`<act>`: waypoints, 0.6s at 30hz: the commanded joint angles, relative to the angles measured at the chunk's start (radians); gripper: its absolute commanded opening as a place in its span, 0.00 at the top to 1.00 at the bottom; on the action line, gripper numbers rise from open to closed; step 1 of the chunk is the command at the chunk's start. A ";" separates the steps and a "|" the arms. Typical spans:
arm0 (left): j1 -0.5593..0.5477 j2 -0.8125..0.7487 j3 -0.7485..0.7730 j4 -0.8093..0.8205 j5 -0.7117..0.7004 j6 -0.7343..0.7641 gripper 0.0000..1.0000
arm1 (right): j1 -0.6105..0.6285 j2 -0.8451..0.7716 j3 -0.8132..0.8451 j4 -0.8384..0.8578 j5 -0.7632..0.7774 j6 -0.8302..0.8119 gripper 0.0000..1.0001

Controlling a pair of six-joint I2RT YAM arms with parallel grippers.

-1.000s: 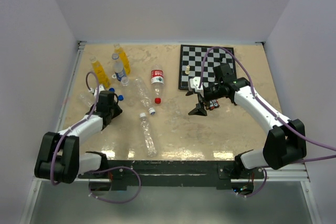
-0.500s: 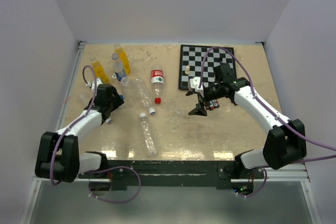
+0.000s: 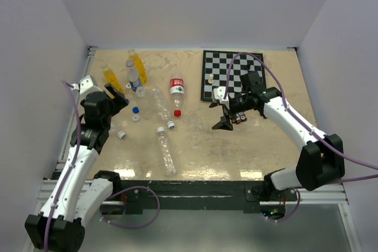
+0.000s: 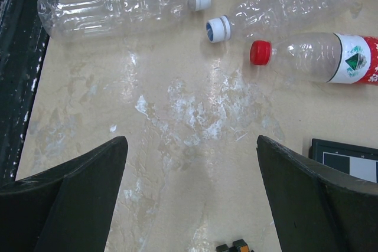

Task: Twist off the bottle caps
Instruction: Place the bottle cap at the center of the board.

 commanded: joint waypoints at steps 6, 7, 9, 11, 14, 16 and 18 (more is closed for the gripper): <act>0.004 -0.071 0.224 -0.036 0.489 0.289 0.13 | -0.047 -0.049 0.038 -0.013 -0.019 -0.017 0.06; 0.004 -0.072 0.233 -0.042 0.518 0.301 0.12 | -0.053 -0.053 0.041 -0.016 -0.020 -0.018 0.06; 0.004 -0.080 0.243 -0.047 0.553 0.321 0.10 | -0.071 -0.061 0.046 -0.019 -0.028 -0.015 0.06; 0.004 -0.092 0.243 -0.054 0.558 0.336 0.09 | -0.097 -0.075 0.055 -0.022 -0.036 -0.002 0.06; 0.004 -0.112 0.243 -0.066 0.549 0.358 0.08 | -0.140 -0.115 0.058 0.015 -0.031 0.073 0.06; 0.004 -0.123 0.239 -0.077 0.538 0.369 0.07 | -0.154 -0.156 0.057 0.071 0.012 0.159 0.05; 0.004 -0.129 0.239 -0.089 0.532 0.385 0.07 | -0.162 -0.197 0.055 0.128 0.067 0.253 0.04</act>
